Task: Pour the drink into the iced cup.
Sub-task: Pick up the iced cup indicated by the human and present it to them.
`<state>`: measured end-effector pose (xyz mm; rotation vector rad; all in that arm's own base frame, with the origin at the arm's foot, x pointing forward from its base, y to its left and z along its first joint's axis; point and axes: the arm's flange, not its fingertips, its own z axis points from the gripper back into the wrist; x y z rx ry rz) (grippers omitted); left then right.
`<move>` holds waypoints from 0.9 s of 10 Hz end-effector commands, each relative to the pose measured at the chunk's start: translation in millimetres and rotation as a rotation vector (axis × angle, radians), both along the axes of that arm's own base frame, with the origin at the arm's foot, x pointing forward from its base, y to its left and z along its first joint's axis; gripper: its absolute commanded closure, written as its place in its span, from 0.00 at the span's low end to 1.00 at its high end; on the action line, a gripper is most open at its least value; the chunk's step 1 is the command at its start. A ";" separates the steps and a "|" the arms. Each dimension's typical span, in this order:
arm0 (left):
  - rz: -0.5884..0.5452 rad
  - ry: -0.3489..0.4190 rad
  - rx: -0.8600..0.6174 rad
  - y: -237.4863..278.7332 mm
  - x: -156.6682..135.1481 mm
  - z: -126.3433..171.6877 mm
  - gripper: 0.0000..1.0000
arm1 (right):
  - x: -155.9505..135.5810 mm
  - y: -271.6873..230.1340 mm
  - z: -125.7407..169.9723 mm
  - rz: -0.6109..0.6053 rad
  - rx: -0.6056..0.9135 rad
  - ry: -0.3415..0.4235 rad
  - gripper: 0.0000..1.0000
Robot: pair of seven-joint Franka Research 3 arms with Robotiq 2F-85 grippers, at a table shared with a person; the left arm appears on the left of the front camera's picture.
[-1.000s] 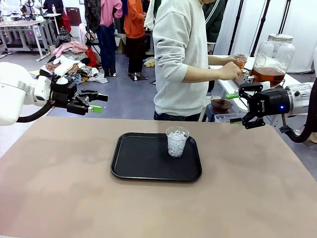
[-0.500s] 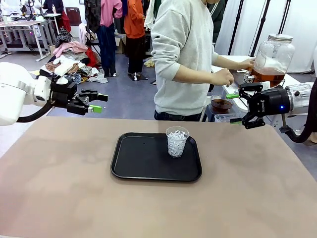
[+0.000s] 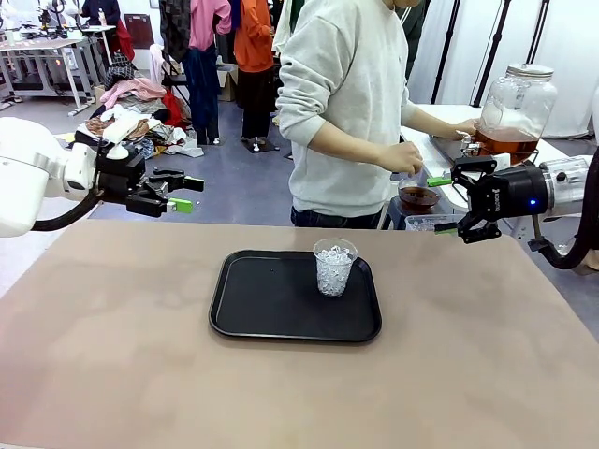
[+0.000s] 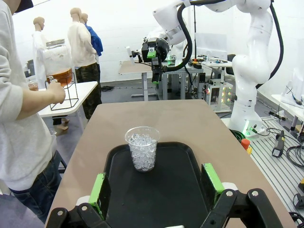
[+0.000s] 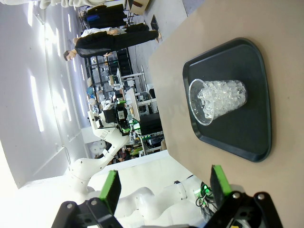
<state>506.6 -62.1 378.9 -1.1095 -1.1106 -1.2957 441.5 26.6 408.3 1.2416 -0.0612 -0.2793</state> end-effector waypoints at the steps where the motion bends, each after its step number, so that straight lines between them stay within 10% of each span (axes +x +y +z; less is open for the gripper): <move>1: 0.007 -0.003 -0.001 0.6 0.1 1.5 0.00 | 0.6 0.5 1.3 -0.001 -0.001 -0.004 0.00; 9: 0.007 -0.003 -0.001 0.6 0.1 1.5 0.00 | 0.6 0.5 1.3 -0.001 -0.001 -0.004 0.00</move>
